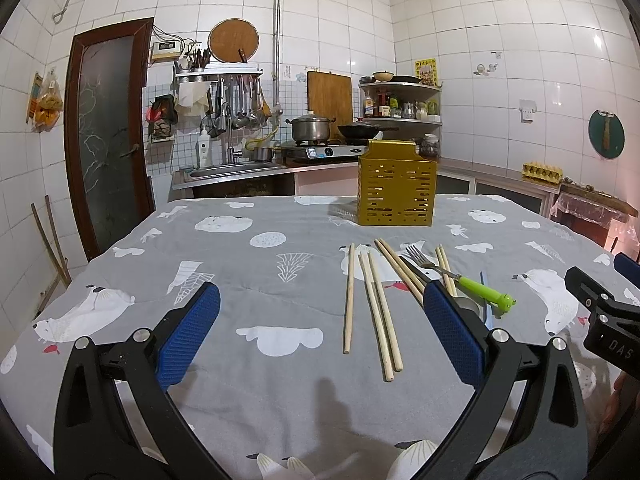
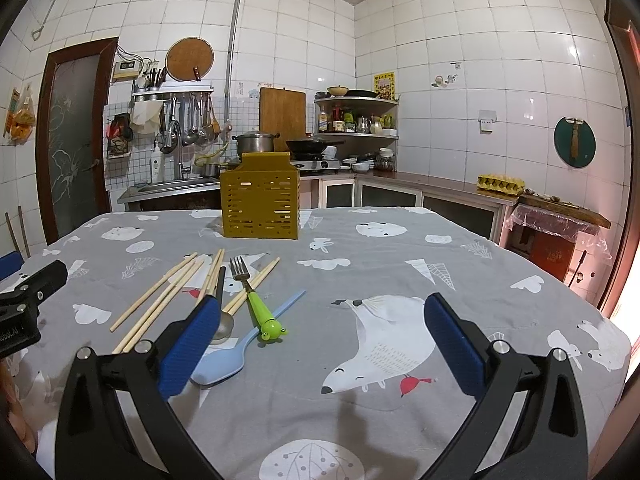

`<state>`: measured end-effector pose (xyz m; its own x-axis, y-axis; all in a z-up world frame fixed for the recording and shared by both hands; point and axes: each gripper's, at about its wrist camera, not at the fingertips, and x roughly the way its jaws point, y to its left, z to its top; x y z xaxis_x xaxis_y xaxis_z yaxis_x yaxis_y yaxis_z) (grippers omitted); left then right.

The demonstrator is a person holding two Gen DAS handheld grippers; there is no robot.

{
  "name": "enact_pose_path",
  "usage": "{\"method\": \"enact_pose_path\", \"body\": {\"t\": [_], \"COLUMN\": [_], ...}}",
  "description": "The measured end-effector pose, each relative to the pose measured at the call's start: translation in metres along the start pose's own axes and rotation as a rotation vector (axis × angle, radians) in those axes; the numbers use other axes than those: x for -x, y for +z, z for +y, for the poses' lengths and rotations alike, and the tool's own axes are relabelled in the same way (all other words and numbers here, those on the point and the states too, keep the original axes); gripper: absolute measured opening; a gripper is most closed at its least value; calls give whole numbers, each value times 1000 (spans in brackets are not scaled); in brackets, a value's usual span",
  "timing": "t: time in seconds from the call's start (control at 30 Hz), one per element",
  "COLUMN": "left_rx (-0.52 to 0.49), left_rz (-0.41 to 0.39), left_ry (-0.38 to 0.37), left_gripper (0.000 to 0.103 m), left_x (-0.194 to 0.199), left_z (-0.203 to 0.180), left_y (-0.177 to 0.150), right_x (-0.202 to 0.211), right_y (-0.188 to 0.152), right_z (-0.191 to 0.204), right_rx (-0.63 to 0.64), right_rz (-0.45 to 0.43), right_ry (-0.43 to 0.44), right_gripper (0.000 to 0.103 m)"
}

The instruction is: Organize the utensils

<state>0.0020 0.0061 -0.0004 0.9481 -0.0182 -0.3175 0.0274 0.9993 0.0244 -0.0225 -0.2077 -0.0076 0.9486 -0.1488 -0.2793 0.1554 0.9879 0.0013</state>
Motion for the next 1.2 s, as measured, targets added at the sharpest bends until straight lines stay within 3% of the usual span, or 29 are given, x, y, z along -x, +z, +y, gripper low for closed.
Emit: {"method": "enact_pose_path", "body": {"t": [1.2], "left_rx": [0], "left_rz": [-3], "left_ry": [1], "left_gripper": [98], "left_x": [0], "left_z": [-1], "left_y": [-1], "right_x": [0], "right_y": [0], "right_z": [-3], "right_rx": [3], "right_rz": [-2], "right_ry": [-8], "right_gripper": [99]}}
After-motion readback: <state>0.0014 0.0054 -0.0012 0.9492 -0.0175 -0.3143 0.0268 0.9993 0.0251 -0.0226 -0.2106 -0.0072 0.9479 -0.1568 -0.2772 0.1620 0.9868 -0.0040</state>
